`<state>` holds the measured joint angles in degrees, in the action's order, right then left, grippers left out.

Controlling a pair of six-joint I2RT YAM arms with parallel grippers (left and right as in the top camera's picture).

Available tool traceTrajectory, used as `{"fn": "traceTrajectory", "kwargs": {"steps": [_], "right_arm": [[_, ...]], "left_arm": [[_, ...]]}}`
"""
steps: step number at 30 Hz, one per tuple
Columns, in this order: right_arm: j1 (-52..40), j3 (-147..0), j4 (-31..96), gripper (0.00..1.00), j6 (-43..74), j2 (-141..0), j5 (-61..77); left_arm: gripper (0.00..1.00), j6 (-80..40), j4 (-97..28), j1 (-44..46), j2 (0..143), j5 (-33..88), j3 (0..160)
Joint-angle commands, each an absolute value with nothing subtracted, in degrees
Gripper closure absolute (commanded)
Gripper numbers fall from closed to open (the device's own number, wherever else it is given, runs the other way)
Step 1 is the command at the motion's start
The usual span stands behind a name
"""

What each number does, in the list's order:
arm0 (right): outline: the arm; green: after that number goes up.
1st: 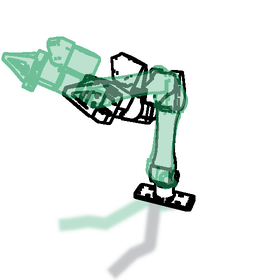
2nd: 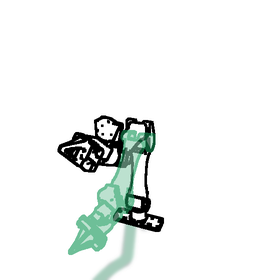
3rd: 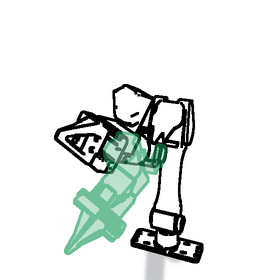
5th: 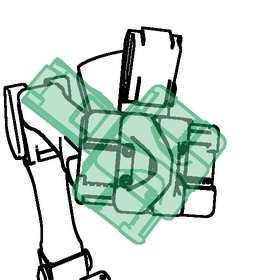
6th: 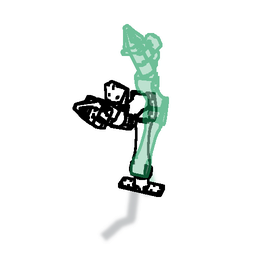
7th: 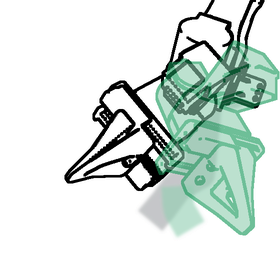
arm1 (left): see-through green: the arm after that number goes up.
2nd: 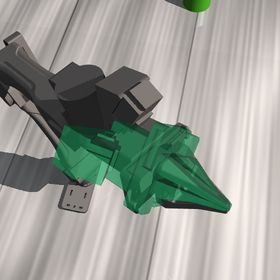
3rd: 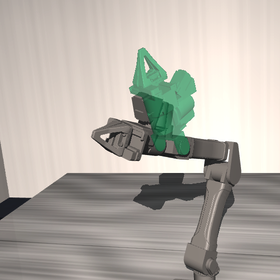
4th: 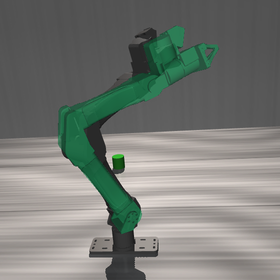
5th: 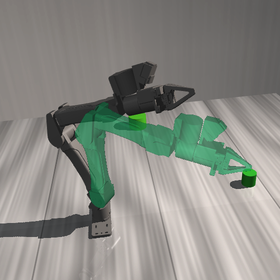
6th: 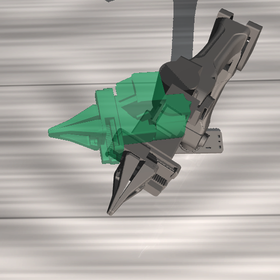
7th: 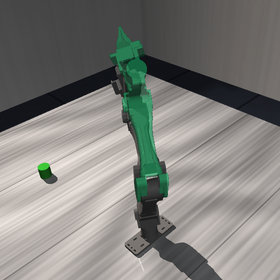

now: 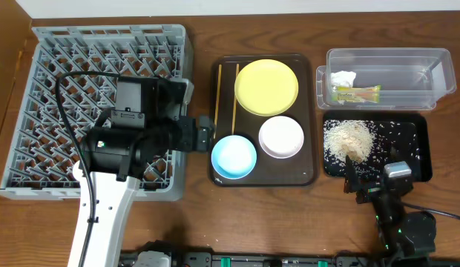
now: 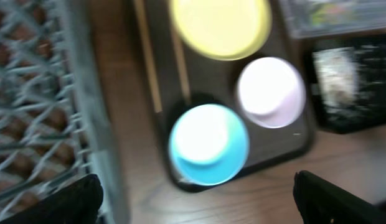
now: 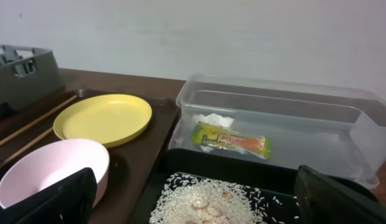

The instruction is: Sort waste into correct bins and load items into the dishwasher

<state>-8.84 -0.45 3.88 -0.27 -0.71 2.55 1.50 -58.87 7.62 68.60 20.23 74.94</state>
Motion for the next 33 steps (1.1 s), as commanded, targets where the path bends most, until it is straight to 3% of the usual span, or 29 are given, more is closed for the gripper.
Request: {"fn": "traceTrajectory", "kwargs": {"steps": [1,4,7,13,18,21,26,30,33], "right_arm": [[-8.69,-0.32,4.1,0.01,0.16,-0.34,1.76],[-8.69,-0.32,4.1,0.01,0.16,-0.34,1.76],[-8.69,-0.32,4.08,0.01,0.16,-0.34,1.76],[-8.69,-0.32,4.1,0.01,0.16,-0.34,1.76],[-8.69,-0.32,4.08,0.01,0.16,-0.34,1.76],[-8.69,-0.32,4.08,0.01,0.14,-0.34,1.76],[-8.69,-0.32,4.08,0.01,0.16,-0.34,1.76],[-8.69,-0.32,4.08,0.01,0.16,-0.34,1.76],[-8.69,-0.32,4.1,0.01,0.14,-0.34,1.76]], "left_arm": [[0.02,-1.17,-52.56,7.92,68.95,31.14,75.4],[0.02,-6.15,-48.07,9.78,71.31,28.1,75.44],[0.13,-6.76,-47.86,12.73,75.53,24.8,75.7],[0.13,-6.26,-44.4,20.08,89.71,24.84,75.68],[0.27,-5.65,-39.24,21.41,99.72,27.44,75.68],[0.41,-4.99,-37.56,21.65,105.71,27.44,75.68],[0.54,-5.04,-35.03,23.81,113.08,28.08,75.68],[0.57,-5.23,-33.74,26.06,114.83,28.05,75.68],[0.79,-5.23,-31.92,27.46,115.42,27.86,75.68]]}}
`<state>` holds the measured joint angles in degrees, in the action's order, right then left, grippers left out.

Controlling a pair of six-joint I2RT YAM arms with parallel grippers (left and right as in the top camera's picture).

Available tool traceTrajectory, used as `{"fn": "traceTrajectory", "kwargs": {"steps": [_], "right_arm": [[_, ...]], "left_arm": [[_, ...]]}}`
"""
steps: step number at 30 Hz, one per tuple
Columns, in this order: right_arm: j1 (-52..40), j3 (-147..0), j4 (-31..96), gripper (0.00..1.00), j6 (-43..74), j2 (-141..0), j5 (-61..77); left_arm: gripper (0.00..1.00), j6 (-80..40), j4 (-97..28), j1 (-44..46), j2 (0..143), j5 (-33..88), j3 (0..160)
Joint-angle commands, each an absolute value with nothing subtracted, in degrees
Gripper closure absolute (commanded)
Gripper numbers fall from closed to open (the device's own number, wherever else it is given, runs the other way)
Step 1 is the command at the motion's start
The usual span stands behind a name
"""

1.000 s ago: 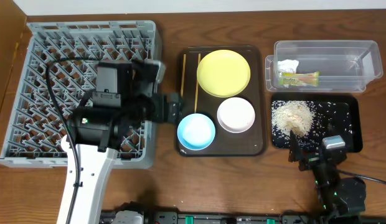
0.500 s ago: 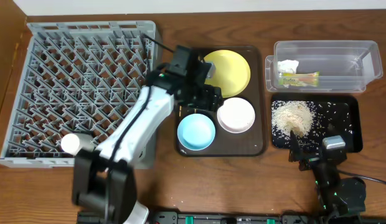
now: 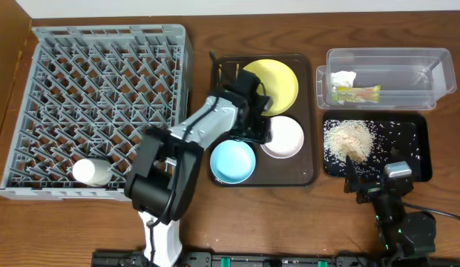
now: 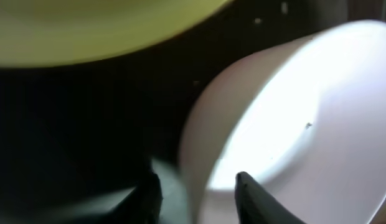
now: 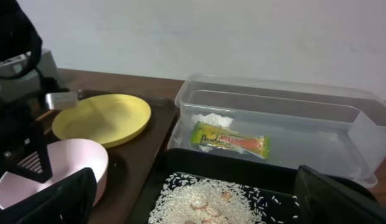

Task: Sort waste into correct bins and load items into the dishwasher
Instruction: 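Grasp the pink bowl on the tray with the left gripper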

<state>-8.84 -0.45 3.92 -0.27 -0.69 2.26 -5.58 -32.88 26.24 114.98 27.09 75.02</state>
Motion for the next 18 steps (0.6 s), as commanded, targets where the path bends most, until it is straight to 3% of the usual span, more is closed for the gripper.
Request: {"fn": "traceTrajectory", "kwargs": {"steps": [1,2,6,8,12,16,18], "right_arm": [[-8.69,-0.32,4.08,0.01,0.14,-0.34,1.76],[-8.69,-0.32,4.08,0.01,0.16,-0.34,1.74],[-8.69,-0.32,4.08,0.01,0.14,-0.34,1.76],[-8.69,-0.32,4.08,0.01,0.16,-0.34,1.76],[-8.69,-0.32,4.08,0.01,0.14,-0.34,1.76],[-8.69,-0.32,4.08,0.01,0.16,-0.34,1.76],[-8.69,-0.32,4.1,0.01,0.14,-0.34,1.76]], "left_arm": [[0.85,-5.23,-31.59,27.66,115.31,27.86,75.68],[0.92,-5.3,-31.59,27.68,114.74,27.86,75.68],[0.92,-7.03,-32.75,26.17,110.67,27.22,75.79],[0.92,-9.43,-35.7,24.18,105.69,20.86,76.55],[0.92,-10.63,-43.9,20.05,93.82,-5.04,79.13],[0.92,-10.33,-43.64,16.4,85.67,-45.45,79.09],[0.92,-7.46,-42.13,14.81,85.76,-53.28,79.09]]}}
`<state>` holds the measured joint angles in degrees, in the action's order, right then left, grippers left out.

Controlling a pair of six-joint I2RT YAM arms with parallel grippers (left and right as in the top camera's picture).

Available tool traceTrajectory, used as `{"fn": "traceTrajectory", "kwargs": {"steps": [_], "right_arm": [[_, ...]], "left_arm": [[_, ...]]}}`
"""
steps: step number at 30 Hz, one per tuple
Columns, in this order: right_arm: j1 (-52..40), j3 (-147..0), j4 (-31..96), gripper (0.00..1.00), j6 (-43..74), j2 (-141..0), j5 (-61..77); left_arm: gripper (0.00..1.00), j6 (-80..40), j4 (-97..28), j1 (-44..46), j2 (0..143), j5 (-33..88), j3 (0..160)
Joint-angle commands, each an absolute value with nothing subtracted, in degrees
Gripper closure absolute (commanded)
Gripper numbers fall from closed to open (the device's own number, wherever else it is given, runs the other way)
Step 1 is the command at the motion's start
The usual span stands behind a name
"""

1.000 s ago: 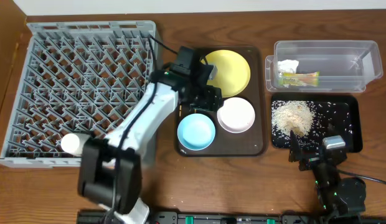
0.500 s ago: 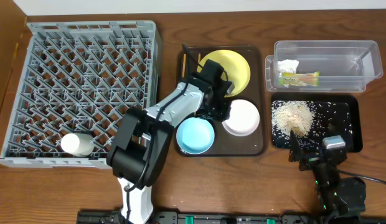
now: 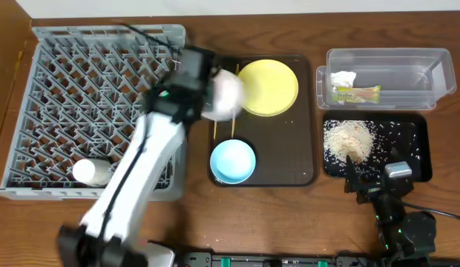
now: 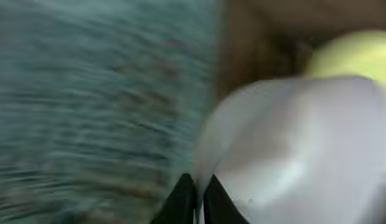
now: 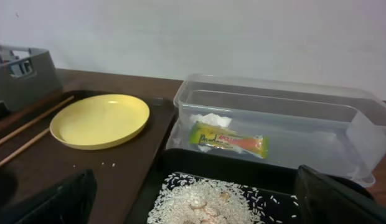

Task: Sort waste into correct bins and load items into the dishwasher
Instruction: 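Grasp the pink bowl on the tray with the left gripper, then carry the pink bowl over the rack and lower it in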

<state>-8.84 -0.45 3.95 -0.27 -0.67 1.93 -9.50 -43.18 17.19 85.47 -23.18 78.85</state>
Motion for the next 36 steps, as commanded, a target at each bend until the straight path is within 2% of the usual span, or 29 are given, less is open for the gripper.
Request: {"fn": "traceTrajectory", "kwargs": {"steps": [1,4,8,15,22,25,30,32,36], "right_arm": [[-8.69,-0.32,4.08,0.01,0.16,-0.34,1.76],[-8.69,-0.32,4.08,0.01,0.14,-0.34,1.76],[-8.69,-0.32,4.08,0.01,0.14,-0.34,1.76],[-8.69,-0.32,4.08,0.01,0.16,-0.34,1.76],[-8.69,-0.32,4.1,0.01,0.14,-0.38,1.76],[-8.69,-0.32,4.08,0.01,0.16,-0.38,1.76],[-8.69,-0.32,4.08,0.01,0.16,-0.38,1.76],[-8.69,-0.32,4.08,0.01,0.16,-0.38,1.74],[-8.69,-0.32,4.08,0.01,0.16,-0.38,1.76]], "left_arm": [[0.92,-6.2,-41.43,13.78,86.19,-55.96,79.09],[0.93,-5.17,-40.16,8.54,89.84,-61.25,78.98],[0.92,-4.95,-37.78,6.13,94.3,-62.48,78.98],[0.92,-4.34,-36.95,8.21,104.31,-62.65,78.98],[0.92,-3.84,-35.46,10.37,107.39,-63.2,78.98],[0.92,3.09,-28.21,10.33,107.37,-67.57,79.0],[0.92,14.44,-16.6,10.24,107.37,-65.8,79.0],[0.92,17.61,-15.73,10.04,107.37,-60.84,78.98],[0.92,19.18,-15.18,9.76,107.48,-60.66,78.98]]}}
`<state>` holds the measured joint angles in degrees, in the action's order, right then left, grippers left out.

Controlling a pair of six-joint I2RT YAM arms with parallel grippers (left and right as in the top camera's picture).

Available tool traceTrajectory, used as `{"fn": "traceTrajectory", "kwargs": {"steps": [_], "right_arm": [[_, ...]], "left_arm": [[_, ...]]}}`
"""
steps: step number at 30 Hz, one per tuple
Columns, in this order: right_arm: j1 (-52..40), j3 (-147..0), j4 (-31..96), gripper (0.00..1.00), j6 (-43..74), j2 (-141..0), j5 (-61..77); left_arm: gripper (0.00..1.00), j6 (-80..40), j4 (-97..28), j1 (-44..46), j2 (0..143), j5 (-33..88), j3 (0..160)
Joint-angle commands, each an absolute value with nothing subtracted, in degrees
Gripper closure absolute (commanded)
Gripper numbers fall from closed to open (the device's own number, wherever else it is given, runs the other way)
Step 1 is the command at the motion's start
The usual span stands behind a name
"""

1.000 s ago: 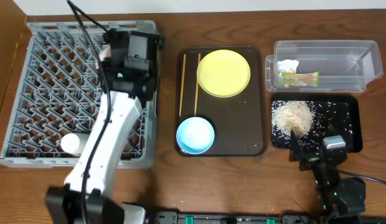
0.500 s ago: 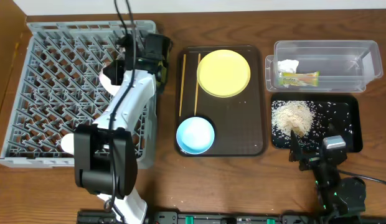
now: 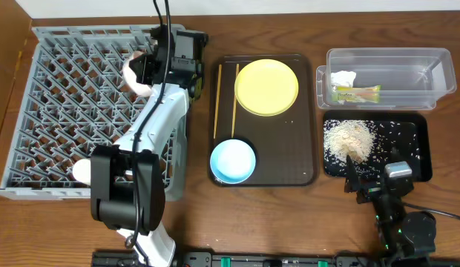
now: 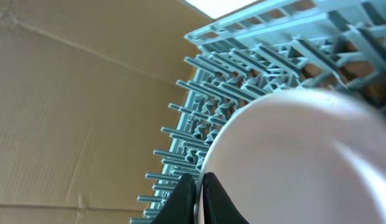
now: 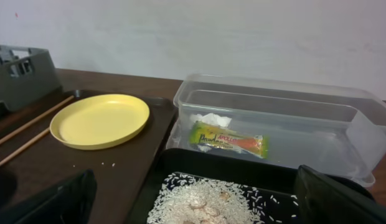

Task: Sort waste into correct bins and load items into the dishwasher
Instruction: 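Carry the pink bowl over the rack and lower it in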

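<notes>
My left gripper (image 3: pixel 146 68) is shut on the rim of the pink bowl (image 3: pixel 133 74). It holds the bowl tilted on edge over the far right part of the grey dish rack (image 3: pixel 59 111). In the left wrist view the bowl (image 4: pixel 292 162) fills the lower right, the left gripper (image 4: pixel 198 196) pinches its rim, and rack prongs (image 4: pixel 261 68) stand behind. On the brown tray (image 3: pixel 304 159) lie a yellow plate (image 3: pixel 266 87), a blue bowl (image 3: pixel 233 160) and two chopsticks (image 3: pixel 217 96). My right gripper (image 5: pixel 199 211) rests open near the rice (image 5: pixel 205 202).
A clear bin (image 3: pixel 386 78) at the back right holds a snack wrapper (image 3: pixel 356 93) and a crumpled tissue (image 3: pixel 343 78). In front of it is a black tray (image 3: pixel 419 148) of spilled rice. A white cup (image 3: pixel 81 172) lies in the rack's near part. A cardboard wall stands left of the rack.
My left gripper has moved left with the pink bowl, from over the tray's left edge to over the rack's far right part. The right arm has not moved.
First my left gripper was open at the rack's right edge, with the pink bowl in the tray beside the blue one. Then its fingers were at the pink bowl's rim. Then the bowl was off the tray, and now it is held over the rack.
</notes>
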<state>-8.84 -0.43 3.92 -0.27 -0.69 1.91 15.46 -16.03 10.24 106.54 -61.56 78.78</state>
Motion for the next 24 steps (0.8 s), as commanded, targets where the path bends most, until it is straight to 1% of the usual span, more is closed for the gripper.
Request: {"fn": "traceTrajectory", "kwargs": {"steps": [1,3,5,8,14,16,17,18,19,20,21,23,24], "right_arm": [[-8.69,-0.32,4.08,0.01,0.16,-0.38,1.76],[-8.69,-0.32,4.08,0.01,0.16,-0.38,1.76],[-8.69,-0.32,4.08,0.01,0.16,-0.38,1.76],[-8.69,-0.32,4.08,0.01,0.16,-0.38,1.76],[-8.69,-0.32,4.08,0.01,0.16,-0.38,1.76],[-8.69,-0.32,4.08,0.01,0.14,-0.38,1.76],[-8.69,-0.32,4.08,0.01,0.16,-0.38,1.76],[-8.69,-0.32,4.08,0.01,0.16,-0.38,1.74],[-8.69,-0.32,4.08,0.01,0.16,-0.38,1.74],[-8.69,-0.32,4.08,0.01,0.16,-0.38,1.76],[-8.69,-0.32,4.1,0.01,0.16,-0.38,1.76],[-8.69,-0.32,4.1,0.01,0.14,-0.38,1.76],[-8.69,-0.32,4.08,0.01,0.16,-0.38,1.76]], "left_arm": [[0.92,20.51,-14.15,9.5,107.48,-61.23,78.98],[0.92,27.81,-10.13,8.34,107.48,-60.66,78.98],[0.92,31.44,-7.68,7.57,107.48,-60.58,78.98],[0.92,33.67,-6.09,6.46,107.5,-59.46,78.98],[0.92,33.82,-5.06,6.15,107.5,-58.72,78.98],[0.92,29.52,-5.04,5.61,107.48,-61.56,78.98],[0.87,22.33,-5.61,5.06,107.13,-64.71,78.98],[0.83,15.09,-8.62,4.38,106.41,-64.93,79.0],[0.71,6.74,-15.59,3.27,104.6,-59.42,79.0],[0.57,0.43,-22.2,1.15,102.02,-47.59,79.0],[0.54,-2.26,-24.49,-0.16,100.68,-42.3,79.0],[0.51,-12.12,-29.41,-6.55,95.74,-23.24,79.0],[0.5,-15.7,-30.02,-11.77,92.73,-9.56,79.0]]}}
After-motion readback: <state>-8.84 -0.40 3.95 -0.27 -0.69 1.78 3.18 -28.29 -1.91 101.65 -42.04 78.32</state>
